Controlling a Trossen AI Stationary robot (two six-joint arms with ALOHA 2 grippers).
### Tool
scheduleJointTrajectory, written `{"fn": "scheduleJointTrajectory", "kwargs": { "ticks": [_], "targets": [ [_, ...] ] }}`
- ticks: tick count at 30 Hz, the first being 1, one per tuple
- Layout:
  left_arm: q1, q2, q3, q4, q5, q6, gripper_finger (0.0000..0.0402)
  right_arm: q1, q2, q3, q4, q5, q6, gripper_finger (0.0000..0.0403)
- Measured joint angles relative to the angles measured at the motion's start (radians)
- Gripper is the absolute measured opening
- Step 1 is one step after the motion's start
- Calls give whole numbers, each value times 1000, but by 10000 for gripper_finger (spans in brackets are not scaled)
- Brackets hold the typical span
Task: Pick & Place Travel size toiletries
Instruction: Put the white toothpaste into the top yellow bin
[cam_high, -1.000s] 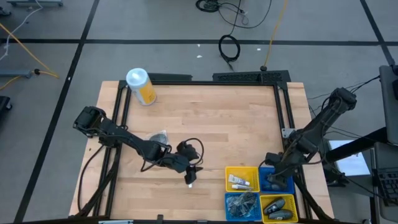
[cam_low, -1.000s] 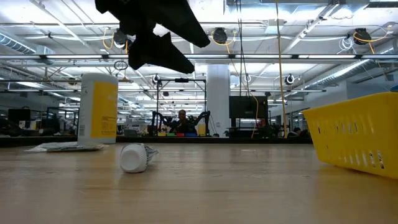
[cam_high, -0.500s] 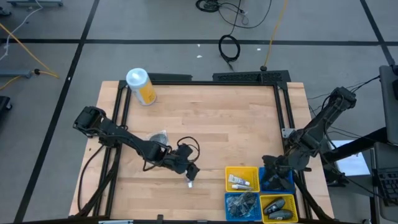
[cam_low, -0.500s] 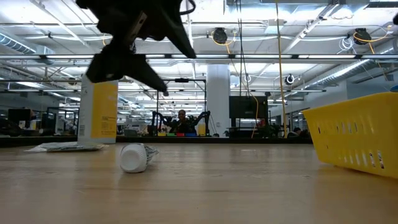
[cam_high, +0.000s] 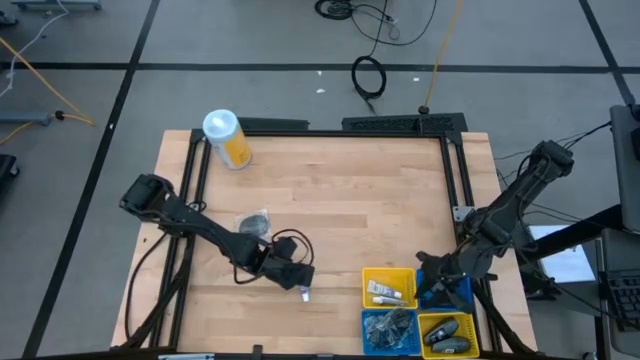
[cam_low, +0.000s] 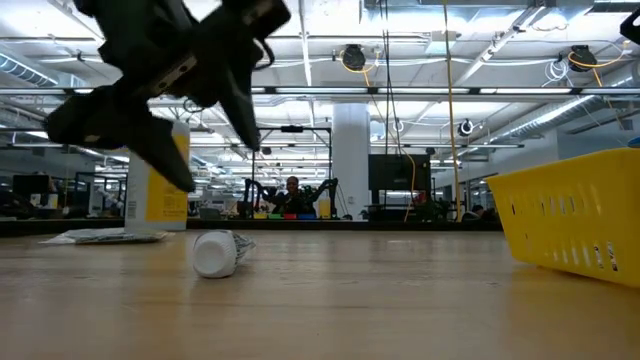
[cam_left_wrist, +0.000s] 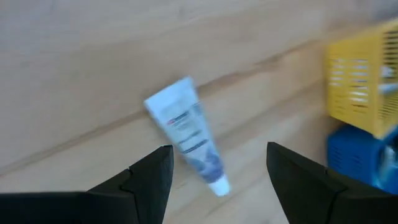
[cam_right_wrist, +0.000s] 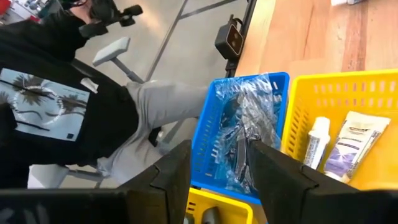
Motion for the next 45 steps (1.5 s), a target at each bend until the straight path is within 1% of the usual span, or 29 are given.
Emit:
{"fn": "scheduleJointTrajectory", "kwargs": {
  "ticks": [3, 8, 12, 18, 23, 27, 30, 35, 39, 45],
  "targets": [
    [3, 5, 0, -54, 18, -63, 253, 4, 5, 0, 3, 0, -15, 150],
    [3, 11, 0, -58, 19, -105, 253, 7, 6, 0, 12, -1, -23, 150],
    [7, 49, 1, -43, 47, -117, 253, 7, 6, 0, 13, -1, -26, 150],
    [15, 105, 0, -12, 114, -116, 253, 7, 6, 0, 19, -1, -32, 150],
    [19, 107, 1, 55, 112, -95, 253, 7, 6, 0, 20, -1, -32, 150],
    [19, 115, 1, 53, 114, -95, 253, 7, 6, 0, 20, -1, -31, 150],
    [19, 137, 1, 62, 131, -110, 253, 7, 6, 0, 20, 0, -31, 150],
    [20, 187, 11, 140, 175, -123, 253, 7, 6, 0, 23, 0, -32, 150],
    [20, 219, 42, 103, 193, -119, 253, 7, 6, 0, 21, 2, -33, 150],
    [20, 224, 63, 1, 225, -138, 249, 6, 6, 0, 20, 2, -33, 150]
  ]
}}
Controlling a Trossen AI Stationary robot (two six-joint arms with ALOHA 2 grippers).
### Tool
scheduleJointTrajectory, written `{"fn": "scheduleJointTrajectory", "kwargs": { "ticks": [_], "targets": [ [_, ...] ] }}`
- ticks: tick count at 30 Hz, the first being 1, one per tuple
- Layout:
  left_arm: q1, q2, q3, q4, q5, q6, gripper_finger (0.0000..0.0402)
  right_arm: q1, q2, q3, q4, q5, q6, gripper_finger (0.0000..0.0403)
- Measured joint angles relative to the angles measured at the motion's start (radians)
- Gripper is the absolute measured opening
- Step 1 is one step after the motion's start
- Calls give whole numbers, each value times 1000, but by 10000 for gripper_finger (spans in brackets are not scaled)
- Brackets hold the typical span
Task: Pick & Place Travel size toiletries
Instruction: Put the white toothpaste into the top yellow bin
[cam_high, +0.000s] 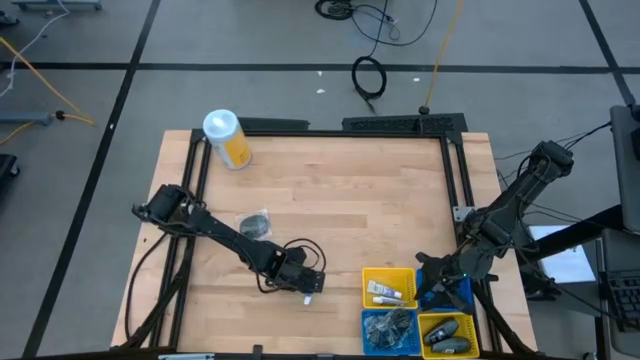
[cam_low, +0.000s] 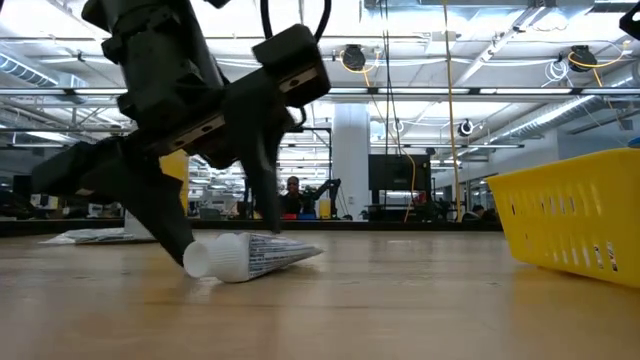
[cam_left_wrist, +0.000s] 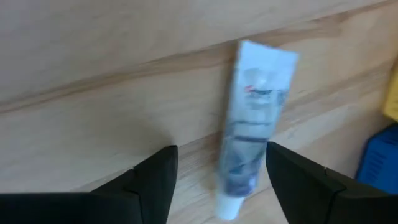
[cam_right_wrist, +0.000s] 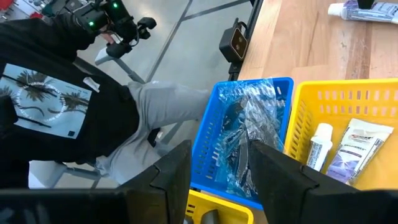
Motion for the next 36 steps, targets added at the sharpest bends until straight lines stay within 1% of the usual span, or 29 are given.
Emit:
{"fn": "scheduleJointTrajectory", "kwargs": {
  "ticks": [3, 7, 11, 17, 18, 25, 29, 32, 36],
  "targets": [
    [0, 0, -1, -23, 19, -7, 224, 0, 0, 0, 0, 0, 0, 150],
    [-1, 2, -4, -33, 14, 2, 159, 0, 0, 0, 0, 0, -13, 150],
    [-2, 4, 6, 1, 2, 60, 92, 0, 0, 0, 0, 0, -15, 150],
    [-3, 4, 8, 23, -1, 118, 17, 0, 0, 0, 0, 1, -22, 150],
    [-3, 4, 8, 25, -3, 125, 10, 0, 0, 0, 0, 1, -23, 150],
    [-3, -28, 4, 44, -16, 156, 12, 0, 0, 0, 0, 1, -23, 150],
    [-5, -55, 18, 39, -67, 221, 5, 0, 0, 0, 0, 1, -23, 150],
    [-4, -79, 61, 57, -110, 300, 11, 0, 0, 0, -1, 1, -23, 150],
    [-4, -85, 143, 66, -174, 469, 7, 0, 0, 0, 10, 6, -46, 150]
  ]
}}
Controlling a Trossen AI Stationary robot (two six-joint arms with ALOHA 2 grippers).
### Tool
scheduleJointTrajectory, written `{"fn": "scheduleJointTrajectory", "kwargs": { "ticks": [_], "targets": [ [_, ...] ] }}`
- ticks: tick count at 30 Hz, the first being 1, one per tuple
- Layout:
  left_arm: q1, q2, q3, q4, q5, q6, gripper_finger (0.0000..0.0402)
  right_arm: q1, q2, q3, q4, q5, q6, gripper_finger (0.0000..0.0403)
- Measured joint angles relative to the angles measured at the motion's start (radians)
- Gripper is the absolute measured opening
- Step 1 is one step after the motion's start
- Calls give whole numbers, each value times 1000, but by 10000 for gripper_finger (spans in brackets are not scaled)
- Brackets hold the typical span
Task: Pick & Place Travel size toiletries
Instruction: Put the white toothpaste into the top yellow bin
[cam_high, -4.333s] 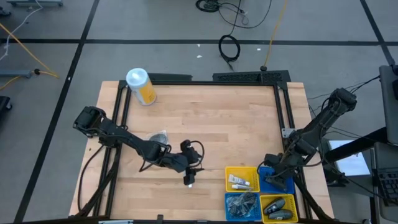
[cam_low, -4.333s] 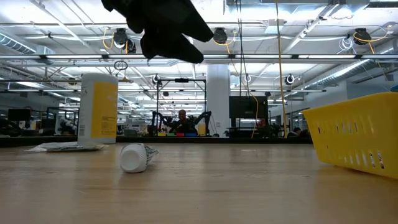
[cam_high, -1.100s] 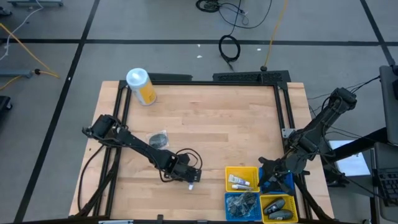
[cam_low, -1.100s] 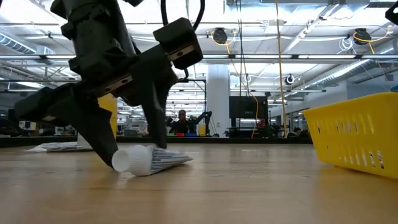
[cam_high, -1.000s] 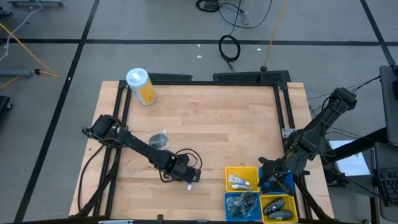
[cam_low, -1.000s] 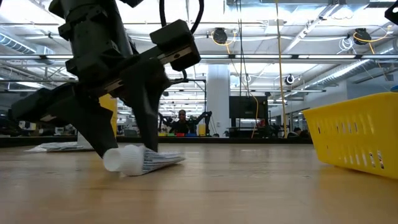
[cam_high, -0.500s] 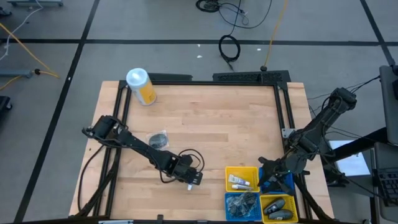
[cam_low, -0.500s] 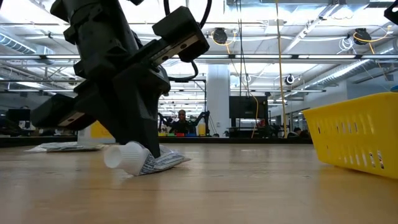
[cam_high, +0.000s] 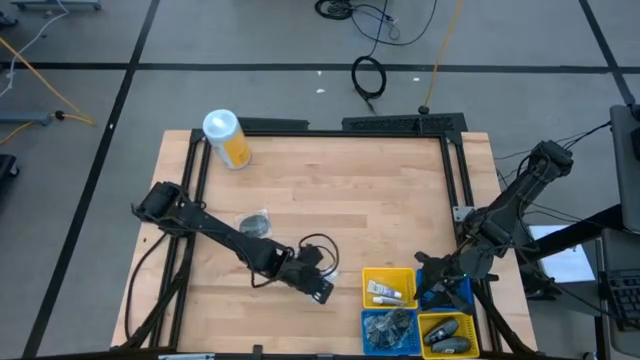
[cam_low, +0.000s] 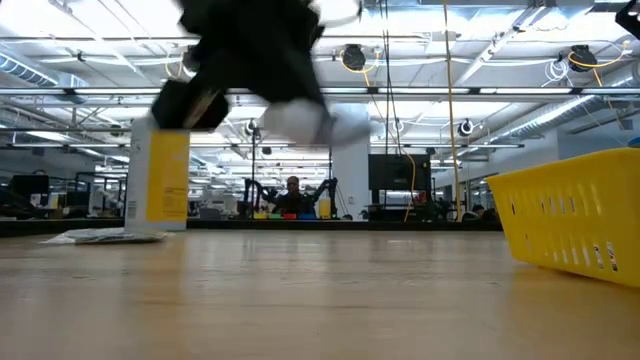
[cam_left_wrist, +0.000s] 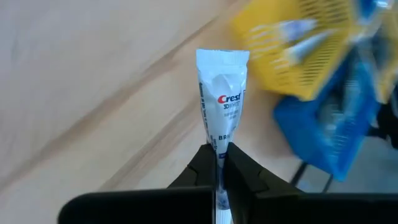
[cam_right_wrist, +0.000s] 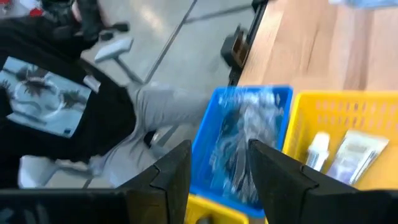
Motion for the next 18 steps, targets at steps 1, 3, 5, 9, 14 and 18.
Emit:
{"fn": "scheduleJointTrajectory", "kwargs": {
  "ticks": [1, 3, 5, 9, 14, 18],
  "targets": [
    [0, 0, 26, -5, -18, 55, 5, 0, 0, 0, 9, 18, -10, 150],
    [3, 0, 85, 11, -62, 149, 4, 0, 0, 0, 29, 59, -29, 150],
    [3, -1, 140, 9, -108, 244, 8, -1, 0, 0, 47, 106, -46, 150],
    [3, -1, 250, 14, -206, 469, 11, -1, 0, 0, 94, 204, -115, 150],
    [4, -3, 328, 87, -276, 717, 4, -3, 0, 0, 180, 269, -202, 150],
    [3, -3, 338, 201, -287, 888, 14, -3, 0, 0, 246, 360, -281, 150]
  ]
}}
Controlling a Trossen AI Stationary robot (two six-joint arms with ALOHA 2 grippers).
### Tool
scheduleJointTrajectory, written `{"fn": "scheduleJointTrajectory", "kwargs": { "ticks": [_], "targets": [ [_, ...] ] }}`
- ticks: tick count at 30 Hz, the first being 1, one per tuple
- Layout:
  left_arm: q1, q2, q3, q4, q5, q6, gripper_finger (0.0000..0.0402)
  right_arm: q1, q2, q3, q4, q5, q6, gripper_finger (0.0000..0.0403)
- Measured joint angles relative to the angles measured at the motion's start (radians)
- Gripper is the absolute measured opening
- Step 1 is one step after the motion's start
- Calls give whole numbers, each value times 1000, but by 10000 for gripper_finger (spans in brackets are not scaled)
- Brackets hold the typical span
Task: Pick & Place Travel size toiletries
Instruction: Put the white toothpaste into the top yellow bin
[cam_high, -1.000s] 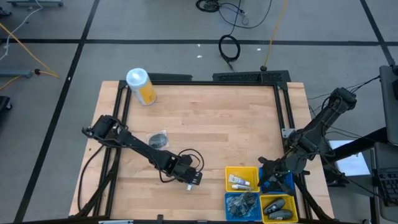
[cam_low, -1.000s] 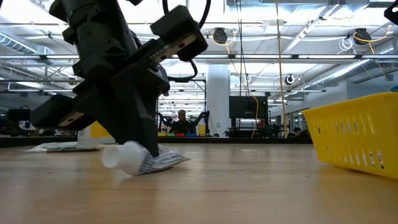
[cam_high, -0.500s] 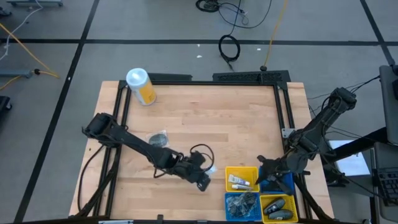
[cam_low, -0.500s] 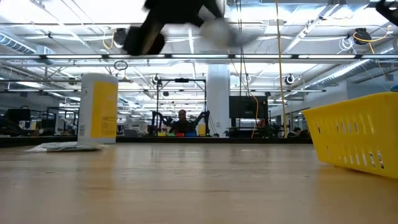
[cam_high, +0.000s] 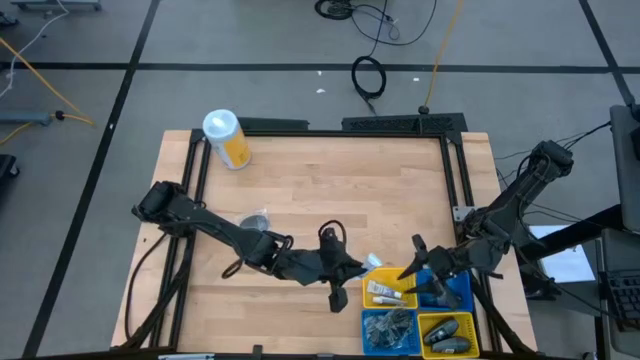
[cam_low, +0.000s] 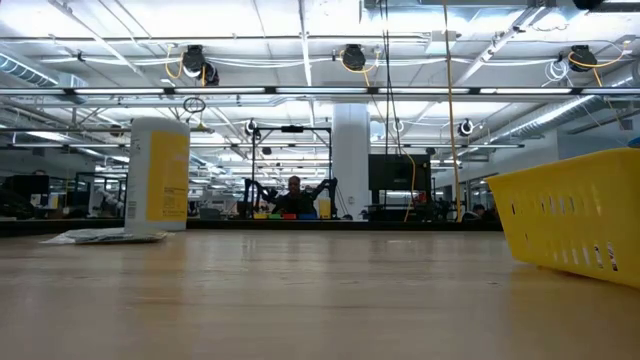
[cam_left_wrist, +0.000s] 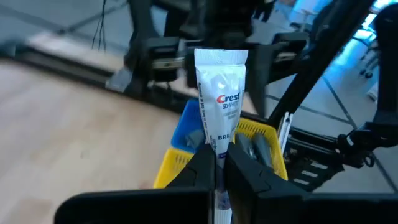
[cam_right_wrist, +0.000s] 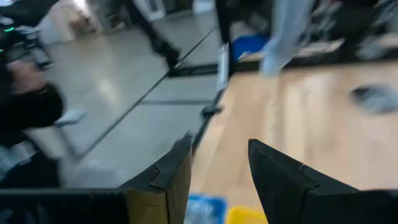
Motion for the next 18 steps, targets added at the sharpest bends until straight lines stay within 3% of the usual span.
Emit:
{"fn": "scheduleJointTrajectory", "kwargs": {
  "ticks": [7, 18],
  "targets": [
    [1, 0, 0, 72, -26, 164, 6, 0, 0, 0, 33, 237, -123, 150],
    [2, 0, 0, 95, -173, 253, 4, -49, 104, 0, 364, 256, -346, 150]
  ]
}}
